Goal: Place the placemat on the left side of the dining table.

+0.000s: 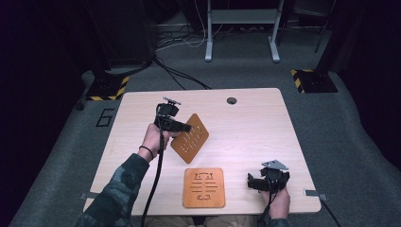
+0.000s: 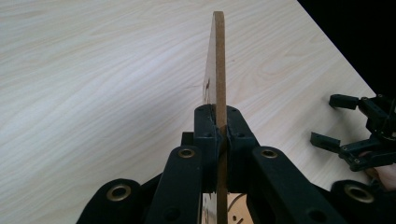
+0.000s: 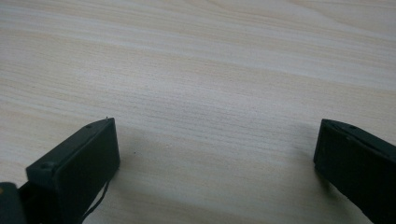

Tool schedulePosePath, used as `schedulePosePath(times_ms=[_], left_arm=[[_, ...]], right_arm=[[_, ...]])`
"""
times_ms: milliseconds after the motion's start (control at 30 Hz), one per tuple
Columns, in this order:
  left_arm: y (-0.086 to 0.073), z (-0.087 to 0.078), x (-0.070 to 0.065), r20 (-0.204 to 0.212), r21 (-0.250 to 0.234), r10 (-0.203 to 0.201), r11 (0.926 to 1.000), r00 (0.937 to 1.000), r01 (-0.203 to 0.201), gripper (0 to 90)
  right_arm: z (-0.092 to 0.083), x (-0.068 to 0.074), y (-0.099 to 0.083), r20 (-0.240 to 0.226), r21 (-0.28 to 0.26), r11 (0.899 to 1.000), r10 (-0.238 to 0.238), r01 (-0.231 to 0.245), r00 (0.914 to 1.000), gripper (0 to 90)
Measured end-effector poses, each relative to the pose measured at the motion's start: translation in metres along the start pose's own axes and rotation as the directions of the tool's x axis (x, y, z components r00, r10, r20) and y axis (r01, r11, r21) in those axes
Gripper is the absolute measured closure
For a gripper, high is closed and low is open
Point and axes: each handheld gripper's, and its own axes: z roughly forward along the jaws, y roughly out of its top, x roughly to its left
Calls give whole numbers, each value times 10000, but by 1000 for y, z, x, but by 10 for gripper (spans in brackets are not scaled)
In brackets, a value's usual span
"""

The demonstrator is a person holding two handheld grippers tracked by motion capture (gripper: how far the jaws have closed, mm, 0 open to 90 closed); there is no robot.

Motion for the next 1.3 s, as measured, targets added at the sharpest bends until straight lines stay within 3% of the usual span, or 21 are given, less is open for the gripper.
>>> schedulePosePath(times_ms=[300, 400, 767, 867, 1167, 1300], left_arm=[[-5, -9, 25, -460, -60, -521, 9986, 9976, 519, 860], [-7, -14, 37, -769, -147, -783, 9969, 9940, 774, 860], [-14, -27, 66, -1285, -194, -1370, 9906, 9822, 1356, 860], [-16, -28, 76, -1405, -284, -1700, 9854, 9754, 1677, 860], [-21, -31, 89, -1755, -502, -2142, 9767, 9609, 2086, 860], [-24, -33, 98, -1978, -645, -2403, 9706, 9503, 2319, 861]], right_arm=[[0, 0, 0, 7, -1, 10000, 0, 0, 10000, 0], [0, 0, 0, -8, -12, 10000, -1, 1, 10000, 0], [0, 0, 0, 19, -7, 10000, -7, 7, 10000, 0], [0, 0, 0, 34, -17, 10000, 0, 0, 10000, 0], [0, 0, 0, 37, -15, 10000, -6, 6, 10000, 0], [0, 0, 0, 45, -17, 10000, 20, -20, 10000, 0]])
